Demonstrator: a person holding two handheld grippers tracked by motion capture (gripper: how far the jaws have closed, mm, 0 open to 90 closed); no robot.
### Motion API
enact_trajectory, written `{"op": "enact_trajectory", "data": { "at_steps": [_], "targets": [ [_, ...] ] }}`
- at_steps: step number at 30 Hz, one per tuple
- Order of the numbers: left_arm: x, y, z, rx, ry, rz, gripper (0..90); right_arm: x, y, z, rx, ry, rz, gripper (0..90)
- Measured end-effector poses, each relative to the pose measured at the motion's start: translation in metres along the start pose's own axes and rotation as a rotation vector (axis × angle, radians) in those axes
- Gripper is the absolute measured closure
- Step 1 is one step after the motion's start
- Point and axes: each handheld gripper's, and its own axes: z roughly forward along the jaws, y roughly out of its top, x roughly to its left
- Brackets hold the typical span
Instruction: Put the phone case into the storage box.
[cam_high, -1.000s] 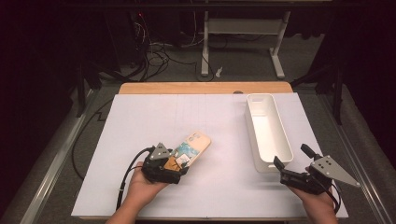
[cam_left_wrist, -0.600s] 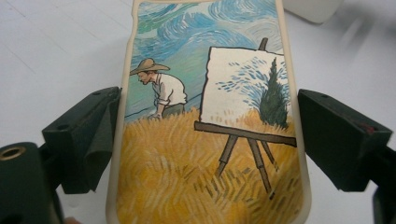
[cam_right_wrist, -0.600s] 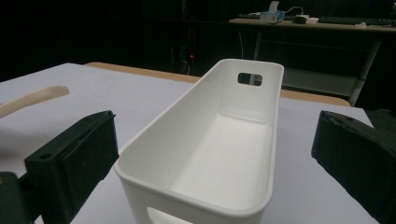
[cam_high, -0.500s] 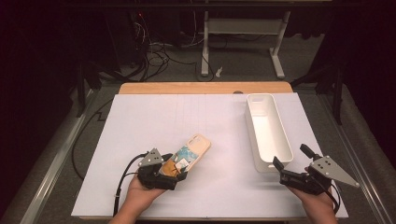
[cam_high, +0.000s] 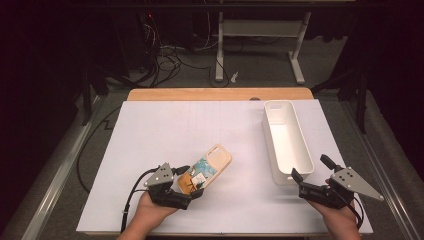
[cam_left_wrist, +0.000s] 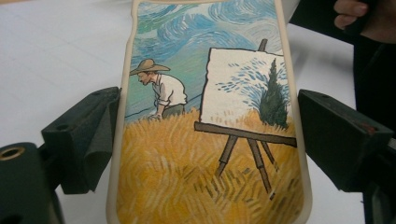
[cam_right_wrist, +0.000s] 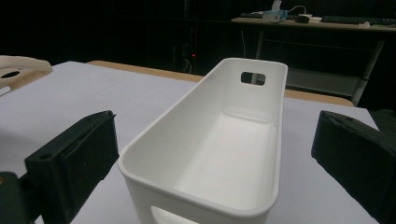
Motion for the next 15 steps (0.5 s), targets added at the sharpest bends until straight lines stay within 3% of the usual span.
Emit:
{"op": "enact_trajectory", "data": {
  "at_steps": [6, 15],
  "targets": [
    [-0.006, 0.004, -0.001, -0.046, -0.044, 0.06, 11.5, 0.0, 0.0, 0.0, -0.002, 0.001, 0.002, 1.1],
    [-0.013, 0.013, 0.001, -0.059, -0.097, 0.112, 11.5, -0.001, 0.001, -0.002, -0.008, 0.002, 0.004, 1.1]
  ]
}}
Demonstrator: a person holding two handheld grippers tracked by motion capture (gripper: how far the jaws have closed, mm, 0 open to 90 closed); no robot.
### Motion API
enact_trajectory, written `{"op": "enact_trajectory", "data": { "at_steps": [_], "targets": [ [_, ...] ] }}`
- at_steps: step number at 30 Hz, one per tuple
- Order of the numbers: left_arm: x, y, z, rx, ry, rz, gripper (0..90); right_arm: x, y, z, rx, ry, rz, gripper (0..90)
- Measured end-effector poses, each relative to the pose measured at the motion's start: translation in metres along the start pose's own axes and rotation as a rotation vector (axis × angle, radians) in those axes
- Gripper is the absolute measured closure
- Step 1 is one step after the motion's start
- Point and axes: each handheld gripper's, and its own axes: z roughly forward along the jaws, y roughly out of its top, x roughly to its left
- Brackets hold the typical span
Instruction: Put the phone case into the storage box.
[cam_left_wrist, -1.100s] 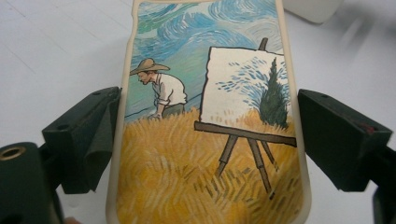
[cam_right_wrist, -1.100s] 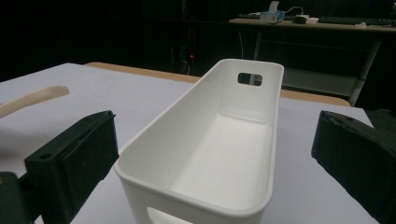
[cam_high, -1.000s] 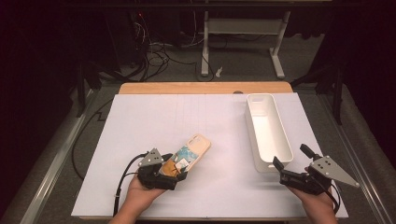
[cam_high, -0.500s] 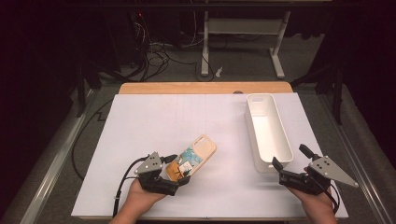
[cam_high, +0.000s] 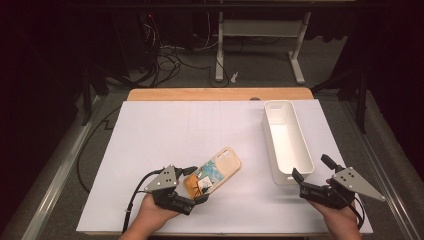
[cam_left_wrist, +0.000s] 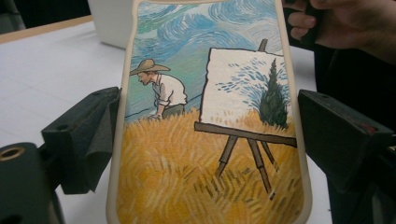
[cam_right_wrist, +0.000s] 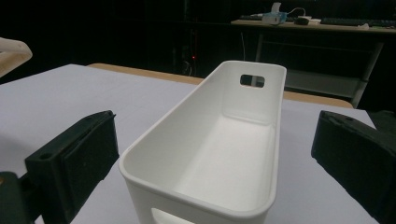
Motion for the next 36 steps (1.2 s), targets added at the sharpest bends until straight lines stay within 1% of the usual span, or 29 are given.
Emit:
{"op": "enact_trajectory", "data": {
  "at_steps": [1, 2, 4, 6, 7, 8, 9, 13, 15, 17, 18, 19, 21, 23, 24, 26, 31, 32, 33, 36],
  "targets": [
    [0.0, 0.0, 0.0, 0.0, 0.0, 0.0, 11.5, 0.0, 0.0, 0.0, 0.0, 0.0, 0.0, 1.1],
    [0.0, 0.003, 0.0, -0.013, -0.009, 0.013, 11.5, 0.0, 0.0, -0.001, -0.001, -0.003, 0.001, 1.1],
    [0.003, 0.008, 0.0, -0.02, -0.025, 0.02, 11.5, -0.001, 0.0, -0.001, -0.001, -0.004, 0.002, 1.1],
    [0.006, 0.011, 0.0, -0.037, -0.042, 0.016, 11.5, -0.001, 0.0, -0.001, -0.002, -0.003, 0.003, 1.1],
    [0.006, 0.011, 0.0, -0.037, -0.042, 0.016, 11.5, -0.001, 0.0, -0.001, -0.002, -0.003, 0.003, 1.1],
    [0.01, 0.014, 0.0, -0.046, -0.058, 0.016, 11.5, 0.0, 0.0, -0.001, -0.002, -0.002, 0.003, 1.1],
    [0.011, 0.016, 0.0, -0.054, -0.062, 0.02, 11.5, 0.0, 0.0, -0.001, -0.001, -0.001, 0.0, 1.1],
    [0.017, 0.023, 0.006, -0.05, -0.068, 0.038, 11.5, 0.0, 0.0, -0.001, 0.0, 0.003, -0.001, 1.1],
    [0.017, 0.022, 0.01, -0.047, -0.076, 0.038, 11.5, -0.001, 0.0, -0.001, -0.001, 0.004, -0.001, 1.1],
    [0.017, 0.019, 0.013, -0.035, -0.093, 0.035, 11.5, -0.001, -0.001, -0.001, -0.002, 0.01, -0.001, 1.1],
    [0.016, 0.017, 0.015, -0.031, -0.096, 0.032, 11.5, 0.0, -0.001, 0.0, -0.002, 0.012, -0.001, 1.1],
    [0.015, 0.013, 0.018, -0.026, -0.108, 0.025, 11.5, 0.0, -0.001, 0.0, 0.001, 0.015, -0.003, 1.1],
    [0.015, 0.01, 0.019, -0.024, -0.113, 0.024, 11.5, 0.001, -0.001, 0.001, 0.003, 0.022, -0.002, 1.1],
    [0.016, 0.01, 0.018, -0.025, -0.116, 0.021, 11.5, 0.003, 0.0, 0.001, 0.001, 0.029, -0.004, 1.1],
    [0.016, 0.009, 0.018, -0.037, -0.129, 0.011, 11.5, 0.004, 0.0, 0.001, 0.001, 0.034, -0.006, 1.1],
    [0.016, 0.007, 0.018, -0.028, -0.125, 0.015, 11.5, 0.006, 0.0, 0.001, 0.0, 0.043, -0.005, 1.1],
    [0.015, 0.005, 0.017, -0.015, -0.127, 0.01, 11.5, 0.012, 0.002, 0.002, -0.005, 0.062, -0.011, 1.0],
    [0.015, 0.005, 0.016, -0.019, -0.139, 0.001, 11.5, 0.016, 0.004, 0.003, -0.008, 0.082, -0.01, 1.0],
    [0.014, 0.005, 0.015, -0.021, -0.143, 0.0, 11.5, 0.017, 0.005, 0.003, -0.009, 0.087, -0.01, 0.9],
    [0.011, 0.005, 0.012, -0.027, -0.162, 0.006, 11.5, 0.025, 0.008, 0.004, -0.013, 0.113, -0.011, 1.0]
  ]
}}
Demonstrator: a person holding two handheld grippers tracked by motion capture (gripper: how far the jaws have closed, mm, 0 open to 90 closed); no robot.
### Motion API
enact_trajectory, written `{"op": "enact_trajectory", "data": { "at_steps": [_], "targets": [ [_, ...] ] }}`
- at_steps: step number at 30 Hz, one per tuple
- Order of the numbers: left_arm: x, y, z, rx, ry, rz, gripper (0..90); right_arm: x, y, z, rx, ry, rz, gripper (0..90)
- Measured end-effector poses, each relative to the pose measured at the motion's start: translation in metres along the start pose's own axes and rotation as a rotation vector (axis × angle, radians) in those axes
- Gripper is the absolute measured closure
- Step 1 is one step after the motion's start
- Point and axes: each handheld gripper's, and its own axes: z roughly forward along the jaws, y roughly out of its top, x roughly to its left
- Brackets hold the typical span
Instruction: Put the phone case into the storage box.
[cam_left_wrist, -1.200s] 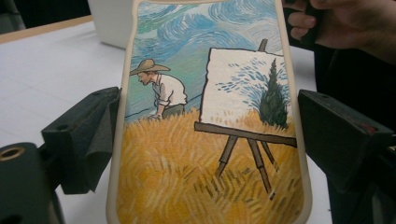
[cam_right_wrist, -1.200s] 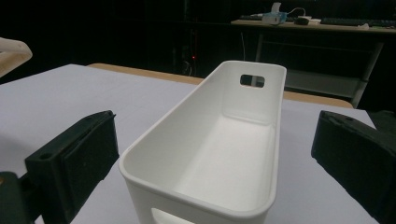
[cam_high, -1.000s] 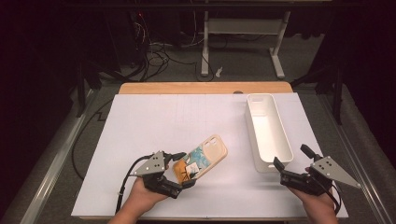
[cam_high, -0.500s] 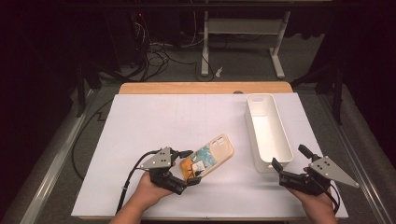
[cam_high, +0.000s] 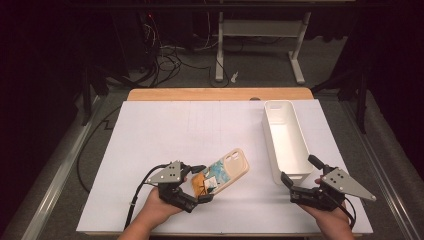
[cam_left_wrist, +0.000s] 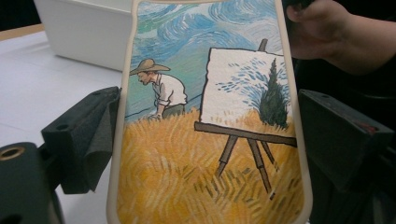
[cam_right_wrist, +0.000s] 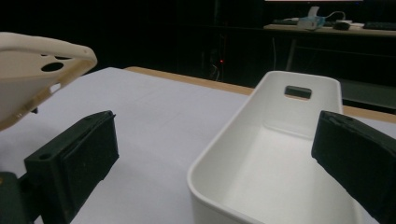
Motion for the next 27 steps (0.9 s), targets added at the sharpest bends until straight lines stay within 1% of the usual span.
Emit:
{"op": "enact_trajectory", "data": {
  "at_steps": [3, 5, 7, 8, 12, 13, 17, 19, 20, 25, 27],
  "targets": [
    [0.0, -0.001, -0.002, 0.006, -0.006, 0.003, 11.5, 0.007, 0.005, 0.003, -0.002, 0.033, -0.007, 0.9],
    [0.003, -0.002, -0.006, 0.005, -0.002, -0.005, 11.5, 0.011, 0.01, 0.007, -0.006, 0.063, 0.005, 0.9],
    [0.004, -0.003, -0.007, 0.0, -0.002, -0.008, 11.4, 0.014, 0.013, 0.009, -0.008, 0.082, 0.011, 0.9],
    [0.005, -0.003, -0.01, -0.003, -0.015, -0.009, 11.5, 0.016, 0.015, 0.012, -0.006, 0.093, 0.013, 0.9],
    [0.006, -0.002, -0.014, -0.013, -0.026, -0.013, 11.4, 0.021, 0.021, 0.021, -0.002, 0.147, 0.029, 1.0],
    [0.006, -0.003, -0.014, -0.015, -0.035, -0.015, 11.4, 0.021, 0.022, 0.022, -0.002, 0.154, 0.028, 1.0],
    [0.007, -0.003, -0.016, -0.008, -0.035, -0.015, 11.4, 0.027, 0.029, 0.033, -0.002, 0.193, 0.037, 1.4],
    [0.007, -0.003, -0.016, -0.009, -0.036, -0.016, 11.4, 0.028, 0.03, 0.036, -0.003, 0.202, 0.037, 1.5],
    [0.007, -0.003, -0.016, -0.012, -0.039, -0.015, 11.5, 0.03, 0.032, 0.041, -0.005, 0.213, 0.038, 1.7],
    [0.008, -0.004, -0.017, -0.015, -0.051, -0.015, 11.4, 0.033, 0.034, 0.048, -0.007, 0.236, 0.045, 2.0],
    [0.007, -0.004, -0.017, -0.016, -0.058, -0.012, 11.5, 0.036, 0.034, 0.049, -0.003, 0.258, 0.047, 2.0]
  ]
}}
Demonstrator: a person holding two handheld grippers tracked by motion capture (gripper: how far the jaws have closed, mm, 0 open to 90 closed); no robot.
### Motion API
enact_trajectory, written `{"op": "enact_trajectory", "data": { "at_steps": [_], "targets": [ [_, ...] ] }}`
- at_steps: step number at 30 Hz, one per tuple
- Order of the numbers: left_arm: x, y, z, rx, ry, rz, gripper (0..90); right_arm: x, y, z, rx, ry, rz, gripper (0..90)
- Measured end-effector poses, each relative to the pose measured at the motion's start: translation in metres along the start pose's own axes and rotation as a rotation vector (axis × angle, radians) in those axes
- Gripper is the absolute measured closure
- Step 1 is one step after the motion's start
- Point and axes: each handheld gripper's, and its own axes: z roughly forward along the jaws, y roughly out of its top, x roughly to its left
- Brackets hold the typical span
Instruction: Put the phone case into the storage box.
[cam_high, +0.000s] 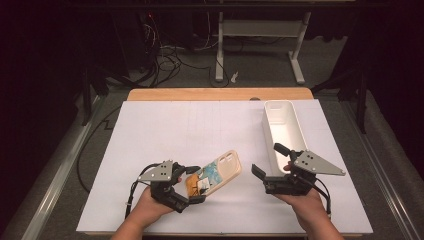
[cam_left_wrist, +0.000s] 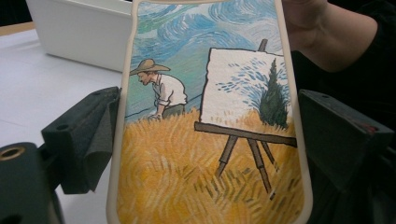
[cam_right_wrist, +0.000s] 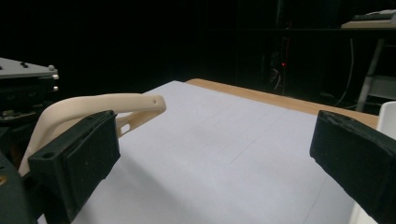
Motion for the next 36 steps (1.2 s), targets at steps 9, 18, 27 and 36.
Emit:
{"op": "enact_trajectory", "data": {
  "at_steps": [9, 18, 27, 36],
  "targets": [
    [-0.001, -0.001, 0.002, 0.003, -0.02, 0.011, 11.4, 0.004, -0.008, -0.002, 0.016, 0.047, 0.0, 1.7],
    [-0.002, -0.002, 0.004, 0.01, -0.043, 0.021, 11.4, 0.005, -0.016, -0.002, 0.059, 0.103, 0.004, 1.4],
    [-0.003, -0.002, 0.006, 0.009, -0.065, 0.025, 11.4, 0.004, -0.021, -0.002, 0.067, 0.199, 0.029, 0.4],
    [-0.003, -0.004, 0.007, 0.008, -0.087, 0.026, 11.4, 0.004, -0.023, -0.001, 0.053, 0.302, 0.08, 0.3]
  ]
}}
